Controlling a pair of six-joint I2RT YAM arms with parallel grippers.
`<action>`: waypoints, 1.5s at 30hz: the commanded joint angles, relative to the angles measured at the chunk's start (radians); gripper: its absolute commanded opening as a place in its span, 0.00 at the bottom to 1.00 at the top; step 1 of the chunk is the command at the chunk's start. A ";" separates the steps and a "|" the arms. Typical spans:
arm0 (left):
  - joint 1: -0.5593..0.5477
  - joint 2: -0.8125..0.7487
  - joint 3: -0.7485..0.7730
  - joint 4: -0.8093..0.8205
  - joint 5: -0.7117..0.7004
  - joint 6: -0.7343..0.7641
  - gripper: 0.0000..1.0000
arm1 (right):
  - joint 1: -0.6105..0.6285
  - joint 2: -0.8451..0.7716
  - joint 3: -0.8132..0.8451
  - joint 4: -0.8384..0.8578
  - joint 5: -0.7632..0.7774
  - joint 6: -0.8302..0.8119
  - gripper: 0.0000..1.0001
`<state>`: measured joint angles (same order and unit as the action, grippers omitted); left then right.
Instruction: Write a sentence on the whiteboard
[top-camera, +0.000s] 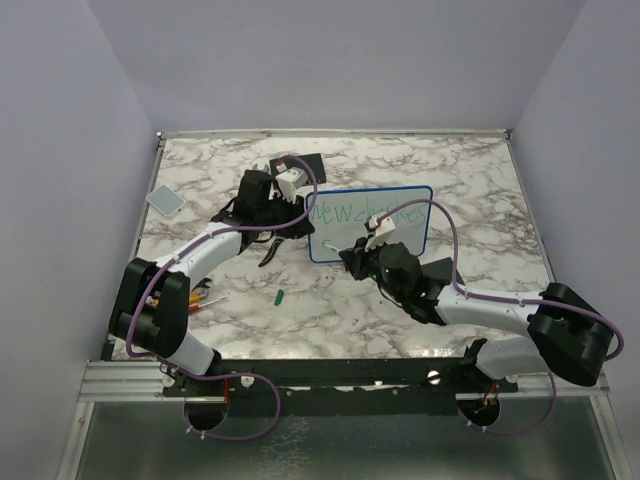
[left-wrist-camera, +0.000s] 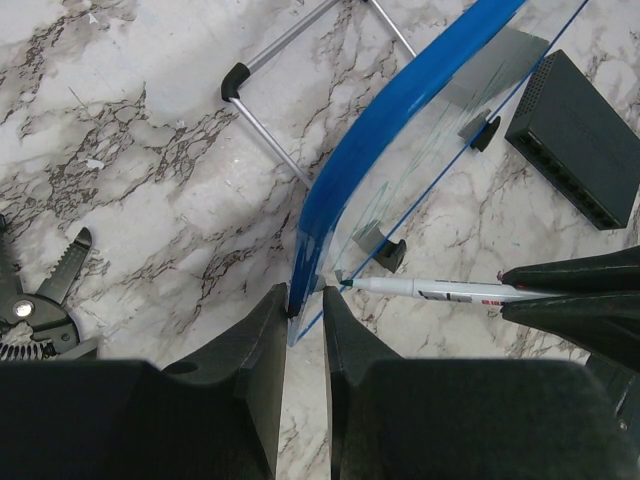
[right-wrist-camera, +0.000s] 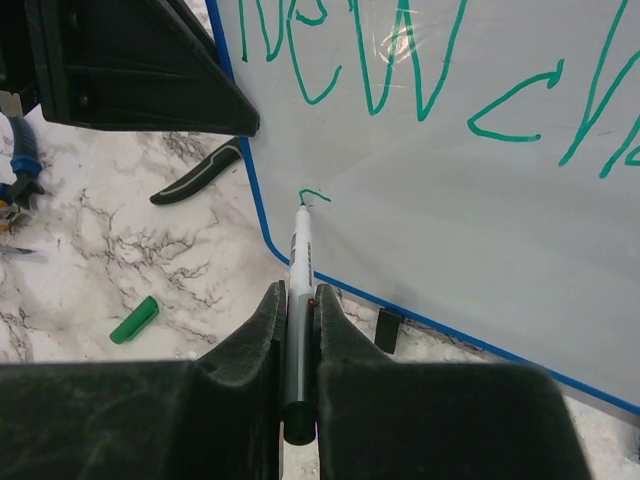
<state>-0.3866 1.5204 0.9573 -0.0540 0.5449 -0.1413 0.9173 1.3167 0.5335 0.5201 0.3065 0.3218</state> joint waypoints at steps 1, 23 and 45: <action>-0.008 -0.028 0.024 -0.006 -0.008 -0.004 0.20 | 0.011 0.015 -0.020 -0.051 0.041 0.026 0.01; -0.009 -0.023 0.026 -0.006 -0.007 -0.006 0.20 | 0.013 -0.056 -0.009 -0.035 0.138 0.004 0.01; -0.011 -0.027 0.025 -0.005 -0.007 -0.006 0.20 | 0.014 -0.025 -0.024 -0.083 0.085 0.051 0.01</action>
<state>-0.3878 1.5204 0.9577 -0.0540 0.5442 -0.1417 0.9298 1.2716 0.5247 0.4698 0.3878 0.3492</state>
